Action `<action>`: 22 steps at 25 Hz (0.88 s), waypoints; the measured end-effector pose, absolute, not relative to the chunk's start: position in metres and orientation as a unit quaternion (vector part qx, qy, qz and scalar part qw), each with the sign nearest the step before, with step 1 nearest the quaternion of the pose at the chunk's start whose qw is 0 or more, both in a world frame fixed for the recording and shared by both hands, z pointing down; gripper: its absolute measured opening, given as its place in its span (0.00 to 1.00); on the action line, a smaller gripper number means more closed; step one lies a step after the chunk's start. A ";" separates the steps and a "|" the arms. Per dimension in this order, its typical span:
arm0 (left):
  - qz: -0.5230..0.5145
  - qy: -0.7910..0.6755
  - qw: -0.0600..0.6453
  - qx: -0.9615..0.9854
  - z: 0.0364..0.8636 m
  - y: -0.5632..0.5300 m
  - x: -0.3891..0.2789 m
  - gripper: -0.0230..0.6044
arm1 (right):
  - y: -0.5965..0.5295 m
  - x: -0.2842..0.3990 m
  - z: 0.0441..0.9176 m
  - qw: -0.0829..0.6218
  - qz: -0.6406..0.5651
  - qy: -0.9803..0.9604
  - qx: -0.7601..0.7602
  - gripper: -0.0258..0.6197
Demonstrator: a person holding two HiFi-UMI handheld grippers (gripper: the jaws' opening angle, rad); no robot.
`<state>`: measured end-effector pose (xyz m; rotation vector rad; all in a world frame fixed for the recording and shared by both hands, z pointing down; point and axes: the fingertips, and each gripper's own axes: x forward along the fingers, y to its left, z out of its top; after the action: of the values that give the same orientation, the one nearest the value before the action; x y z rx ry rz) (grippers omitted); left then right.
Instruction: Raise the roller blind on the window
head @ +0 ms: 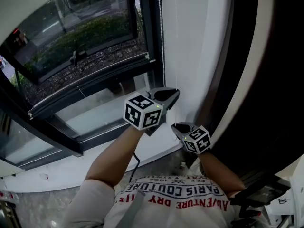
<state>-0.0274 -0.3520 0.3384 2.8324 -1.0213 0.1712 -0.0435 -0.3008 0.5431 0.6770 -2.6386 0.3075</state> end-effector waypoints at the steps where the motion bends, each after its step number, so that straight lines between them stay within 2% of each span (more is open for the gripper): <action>1: 0.065 -0.338 0.070 0.936 0.353 -0.351 -0.027 0.04 | -0.297 -0.042 0.557 0.214 0.116 -0.940 0.240 0.06; 5: 0.066 -0.334 0.099 0.935 0.393 -0.343 -0.024 0.04 | -0.282 -0.038 0.596 0.248 0.145 -0.930 0.231 0.06; 9: 0.052 -0.336 0.096 0.936 0.391 -0.337 -0.024 0.04 | -0.280 -0.041 0.597 0.255 0.150 -0.928 0.226 0.06; 17: 0.046 -0.338 0.089 0.936 0.391 -0.325 -0.034 0.04 | -0.260 -0.054 0.593 0.237 0.187 -0.940 0.161 0.07; 22: 0.038 -0.344 0.086 0.934 0.391 -0.315 -0.047 0.04 | -0.250 -0.049 0.567 0.248 0.179 -0.941 0.143 0.20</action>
<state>-0.0470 -0.3153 0.3908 2.7852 -1.0253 0.1133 -0.0488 -0.2498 0.5669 0.3899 -2.5657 0.4891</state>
